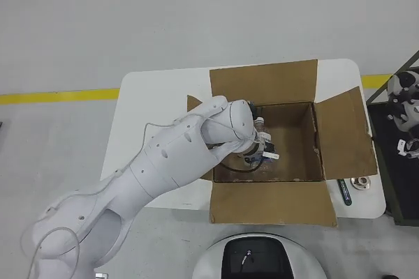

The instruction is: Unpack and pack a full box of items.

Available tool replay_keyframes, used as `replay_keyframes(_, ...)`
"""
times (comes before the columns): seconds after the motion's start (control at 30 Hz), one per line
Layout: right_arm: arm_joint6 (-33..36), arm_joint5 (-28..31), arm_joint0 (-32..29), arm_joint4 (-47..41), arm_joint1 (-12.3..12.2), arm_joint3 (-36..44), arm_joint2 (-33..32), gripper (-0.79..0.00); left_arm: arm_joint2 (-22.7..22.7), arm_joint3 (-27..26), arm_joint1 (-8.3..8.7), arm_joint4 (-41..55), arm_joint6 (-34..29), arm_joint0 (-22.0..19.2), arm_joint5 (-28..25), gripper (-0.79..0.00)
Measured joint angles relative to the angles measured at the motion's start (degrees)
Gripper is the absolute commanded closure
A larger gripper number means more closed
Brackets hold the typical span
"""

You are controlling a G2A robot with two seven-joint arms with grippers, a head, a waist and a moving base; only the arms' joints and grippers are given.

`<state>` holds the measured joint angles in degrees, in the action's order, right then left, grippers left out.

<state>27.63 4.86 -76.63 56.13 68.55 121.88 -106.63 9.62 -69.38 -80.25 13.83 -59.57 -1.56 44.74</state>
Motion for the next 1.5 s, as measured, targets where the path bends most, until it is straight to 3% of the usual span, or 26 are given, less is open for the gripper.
replay_keyframes(0.3,-0.5,-0.35,-0.91,-0.69,-0.22,0.33,-0.62,0.0,0.12,5.39,-2.27,-2.32,-0.07,3.34,-0.06,0.0)
replay_keyframes(0.73,-0.84,-0.81,-1.6,-1.51,-0.55,0.79,-1.28,0.0,0.12,18.44,-7.92,-8.99,-6.63,3.95,-6.6,0.0)
replay_keyframes(0.77,-0.81,-0.84,-1.65,-1.6,-0.57,0.82,-1.37,0.0,0.12,19.38,-8.38,-9.31,-7.07,3.82,-7.04,-0.065)
replay_keyframes(0.8,-0.8,-0.85,-1.69,-1.66,-0.6,0.85,-1.45,0.0,0.12,20.3,-8.84,-9.62,-7.46,3.67,-7.44,-0.332)
replay_keyframes(0.83,-0.83,-0.85,-1.73,-1.71,-0.63,0.87,-1.55,0.0,0.12,21.52,-9.45,-10.03,-7.93,3.48,-7.91,-0.508)
replay_keyframes(0.87,-0.88,-0.88,-1.76,-1.77,-0.65,0.87,-1.59,0.0,0.12,22.41,-9.91,-10.27,-8.25,3.35,-8.23,-0.785)
replay_keyframes(1.23,-0.91,-0.83,-2.03,-2.25,-0.94,0.93,-1.62,0.0,0.12,31.35,-14.88,-11.73,-11.25,1.7,-11.23,-0.785)
replay_keyframes(1.5,-0.96,-0.95,-2.08,-2.65,-1.13,1.17,-1.71,0.0,0.12,31.56,-16.26,-9.63,-12.02,-1.72,-12.03,-0.785)
